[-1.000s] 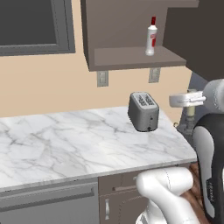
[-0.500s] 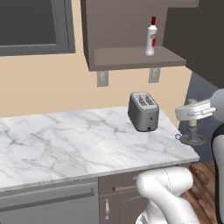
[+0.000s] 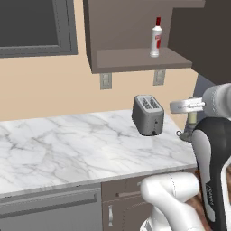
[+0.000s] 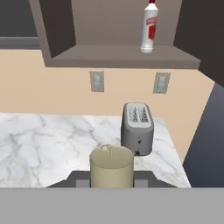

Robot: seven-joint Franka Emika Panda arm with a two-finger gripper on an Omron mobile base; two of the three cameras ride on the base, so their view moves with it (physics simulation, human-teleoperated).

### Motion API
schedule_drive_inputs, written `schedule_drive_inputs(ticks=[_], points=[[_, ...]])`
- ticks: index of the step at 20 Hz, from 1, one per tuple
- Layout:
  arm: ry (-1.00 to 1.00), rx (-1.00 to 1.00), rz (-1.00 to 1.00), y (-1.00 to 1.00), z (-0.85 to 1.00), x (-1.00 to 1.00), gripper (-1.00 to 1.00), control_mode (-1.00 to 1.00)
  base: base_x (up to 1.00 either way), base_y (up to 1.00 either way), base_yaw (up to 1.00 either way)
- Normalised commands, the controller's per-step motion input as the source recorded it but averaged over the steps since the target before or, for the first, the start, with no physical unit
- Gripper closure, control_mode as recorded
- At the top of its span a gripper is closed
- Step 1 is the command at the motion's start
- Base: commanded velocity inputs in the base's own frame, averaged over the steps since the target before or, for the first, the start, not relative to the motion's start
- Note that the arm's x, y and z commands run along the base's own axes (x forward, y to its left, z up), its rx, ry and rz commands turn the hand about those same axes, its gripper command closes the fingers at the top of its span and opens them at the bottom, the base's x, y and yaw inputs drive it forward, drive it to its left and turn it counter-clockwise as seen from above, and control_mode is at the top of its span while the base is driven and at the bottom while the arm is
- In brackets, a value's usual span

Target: Get the candle and the liquor from the cabinet and move them to the dining counter.

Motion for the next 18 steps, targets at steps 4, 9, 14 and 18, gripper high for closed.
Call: schedule_drive_inputs(ticks=[4, 9, 14, 18], points=[[0.00, 0.00, -0.13, 0.00, -0.01, 0.19, 1.00, -1.00, 0.00, 0.00, 0.00], [0.00, 0.00, -0.02, 0.00, 0.00, 0.12, 1.00, -1.00, 0.00, 0.00, 0.00], [0.00, 0.00, 0.00, 0.00, 0.00, 0.00, 1.00, -1.00, 0.00, 0.00, 0.00], [0.00, 0.00, 0.00, 0.00, 0.00, 0.00, 1.00, -1.00, 0.00, 0.00, 0.00]])
